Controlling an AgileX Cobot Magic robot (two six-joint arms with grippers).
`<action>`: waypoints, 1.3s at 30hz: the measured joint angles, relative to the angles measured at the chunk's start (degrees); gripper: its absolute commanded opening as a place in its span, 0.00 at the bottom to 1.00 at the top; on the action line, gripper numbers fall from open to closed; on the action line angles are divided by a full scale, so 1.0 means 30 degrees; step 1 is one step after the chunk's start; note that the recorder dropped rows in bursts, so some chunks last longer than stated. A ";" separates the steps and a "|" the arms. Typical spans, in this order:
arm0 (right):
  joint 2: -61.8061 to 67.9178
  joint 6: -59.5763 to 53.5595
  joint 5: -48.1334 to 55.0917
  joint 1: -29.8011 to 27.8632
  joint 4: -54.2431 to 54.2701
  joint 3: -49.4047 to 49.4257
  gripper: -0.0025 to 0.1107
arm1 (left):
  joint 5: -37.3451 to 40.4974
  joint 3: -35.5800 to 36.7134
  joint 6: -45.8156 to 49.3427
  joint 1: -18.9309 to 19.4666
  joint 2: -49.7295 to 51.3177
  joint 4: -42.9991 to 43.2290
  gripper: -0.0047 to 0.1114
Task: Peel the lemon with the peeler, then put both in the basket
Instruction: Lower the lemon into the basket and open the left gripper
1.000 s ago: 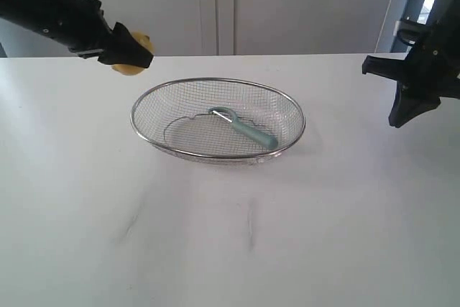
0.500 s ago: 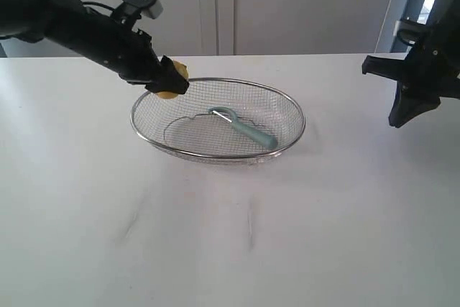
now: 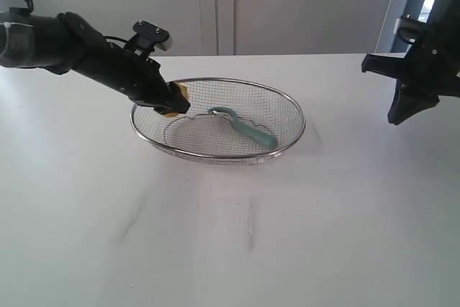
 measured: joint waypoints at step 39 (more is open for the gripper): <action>0.0000 0.0000 -0.2774 0.0000 0.0000 0.0000 0.02 | -0.0643 0.0000 0.1985 -0.0745 0.0856 -0.0281 0.57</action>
